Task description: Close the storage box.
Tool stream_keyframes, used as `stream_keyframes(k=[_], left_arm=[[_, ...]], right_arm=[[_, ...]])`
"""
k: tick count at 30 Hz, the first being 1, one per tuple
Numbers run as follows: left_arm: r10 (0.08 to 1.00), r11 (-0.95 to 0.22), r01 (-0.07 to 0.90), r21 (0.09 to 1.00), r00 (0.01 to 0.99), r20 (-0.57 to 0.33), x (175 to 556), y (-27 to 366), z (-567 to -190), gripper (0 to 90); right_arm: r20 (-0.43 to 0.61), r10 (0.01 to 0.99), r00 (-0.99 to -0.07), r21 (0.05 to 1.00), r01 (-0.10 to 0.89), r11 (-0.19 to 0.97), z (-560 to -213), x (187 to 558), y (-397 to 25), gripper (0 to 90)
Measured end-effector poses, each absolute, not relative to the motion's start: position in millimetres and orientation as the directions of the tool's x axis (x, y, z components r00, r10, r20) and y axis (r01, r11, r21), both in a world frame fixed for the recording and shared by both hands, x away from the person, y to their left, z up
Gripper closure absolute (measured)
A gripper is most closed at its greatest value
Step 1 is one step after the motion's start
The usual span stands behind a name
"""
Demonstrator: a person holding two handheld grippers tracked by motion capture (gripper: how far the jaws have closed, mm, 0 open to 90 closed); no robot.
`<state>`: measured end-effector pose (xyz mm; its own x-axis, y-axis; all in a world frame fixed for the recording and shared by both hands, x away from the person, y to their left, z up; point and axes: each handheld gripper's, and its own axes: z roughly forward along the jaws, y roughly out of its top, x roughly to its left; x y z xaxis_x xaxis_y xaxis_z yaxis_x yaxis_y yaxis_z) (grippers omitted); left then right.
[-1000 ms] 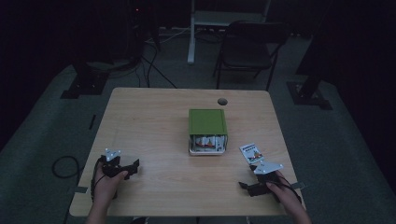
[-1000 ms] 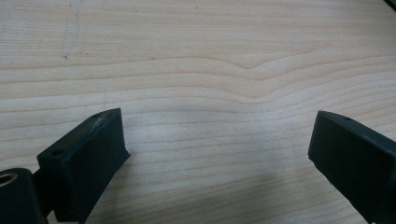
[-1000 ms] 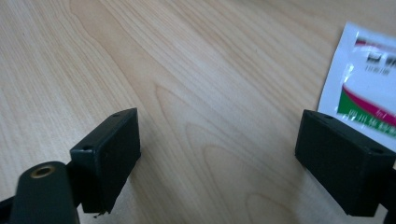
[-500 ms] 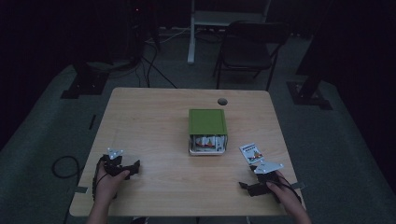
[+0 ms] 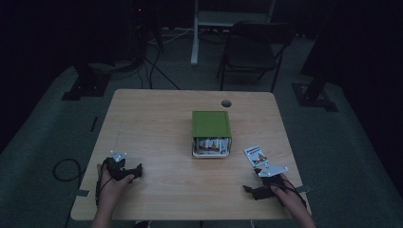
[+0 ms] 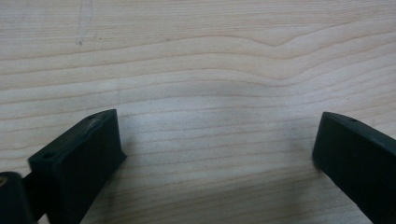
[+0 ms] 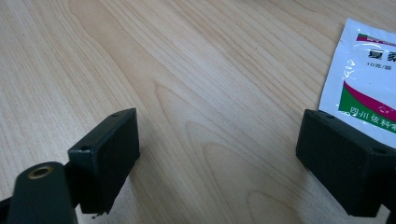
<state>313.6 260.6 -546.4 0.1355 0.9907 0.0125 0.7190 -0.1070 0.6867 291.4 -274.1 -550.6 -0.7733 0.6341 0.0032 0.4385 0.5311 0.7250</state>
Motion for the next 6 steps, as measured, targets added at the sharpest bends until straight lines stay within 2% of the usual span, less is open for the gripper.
stream_keyframes(k=[6], left_arm=[[0.992, -0.101, 0.72, 0.686, 0.127, 0.012, 313.0, 259.7, -546.3, 1.4]], right_arm=[[0.002, 0.634, -0.773, 0.725, 0.438, 0.532, -550.6, 291.4, -274.1, 12.7]])
